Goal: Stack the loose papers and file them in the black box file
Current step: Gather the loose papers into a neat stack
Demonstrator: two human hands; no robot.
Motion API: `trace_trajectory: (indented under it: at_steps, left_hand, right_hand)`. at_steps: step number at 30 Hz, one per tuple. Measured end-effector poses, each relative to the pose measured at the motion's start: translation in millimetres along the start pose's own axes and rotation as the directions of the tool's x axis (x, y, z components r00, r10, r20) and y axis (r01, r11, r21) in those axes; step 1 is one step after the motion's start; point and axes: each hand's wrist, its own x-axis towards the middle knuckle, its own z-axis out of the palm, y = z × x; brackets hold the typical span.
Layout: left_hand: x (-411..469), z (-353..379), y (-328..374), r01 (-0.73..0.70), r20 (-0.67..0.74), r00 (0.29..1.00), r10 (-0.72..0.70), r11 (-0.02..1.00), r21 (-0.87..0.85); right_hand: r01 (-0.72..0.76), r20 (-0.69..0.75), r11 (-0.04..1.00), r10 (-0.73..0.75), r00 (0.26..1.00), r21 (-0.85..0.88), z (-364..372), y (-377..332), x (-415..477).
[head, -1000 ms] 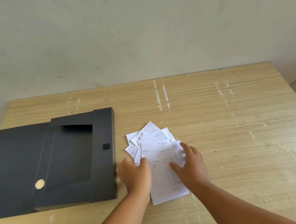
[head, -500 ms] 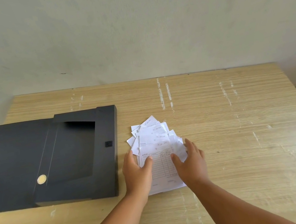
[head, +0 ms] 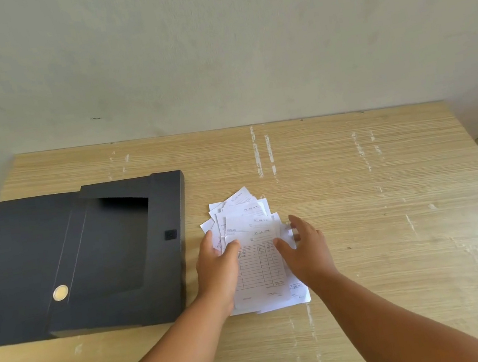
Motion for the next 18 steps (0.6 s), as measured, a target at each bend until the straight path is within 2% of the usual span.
trace_trajectory:
  at_steps: [2,4,12,15,17,18]
  left_hand:
    - [-1,4,3,-0.028,-0.136,0.990,0.025,0.999,-0.016]
    - [-3,8,4,-0.003,-0.183,0.983,-0.007,0.999,-0.051]
    - [-6,5,9,0.109,-0.006,0.994,-0.110,0.993,-0.054]
    - [-6,5,12,0.057,-0.058,0.996,-0.062,0.994,-0.092]
    - [-6,5,12,0.054,-0.136,0.988,-0.076,0.986,-0.158]
    - [-5,5,13,0.073,-0.133,0.986,-0.101,0.978,-0.197]
  right_hand:
    - [0.014,0.015,0.999,-0.013,1.000,-0.037,-2,0,4]
    - [0.036,0.062,0.994,-0.030,0.998,-0.102,-5,-1,7]
    - [0.099,0.109,0.984,-0.084,0.990,-0.145,-12,5,9]
    - [0.092,0.086,0.991,-0.083,0.993,-0.100,-11,4,12]
    - [0.081,0.089,0.992,-0.072,0.993,-0.097,-9,-2,16]
    - [0.074,0.094,0.992,-0.064,0.993,-0.106,-7,-5,18]
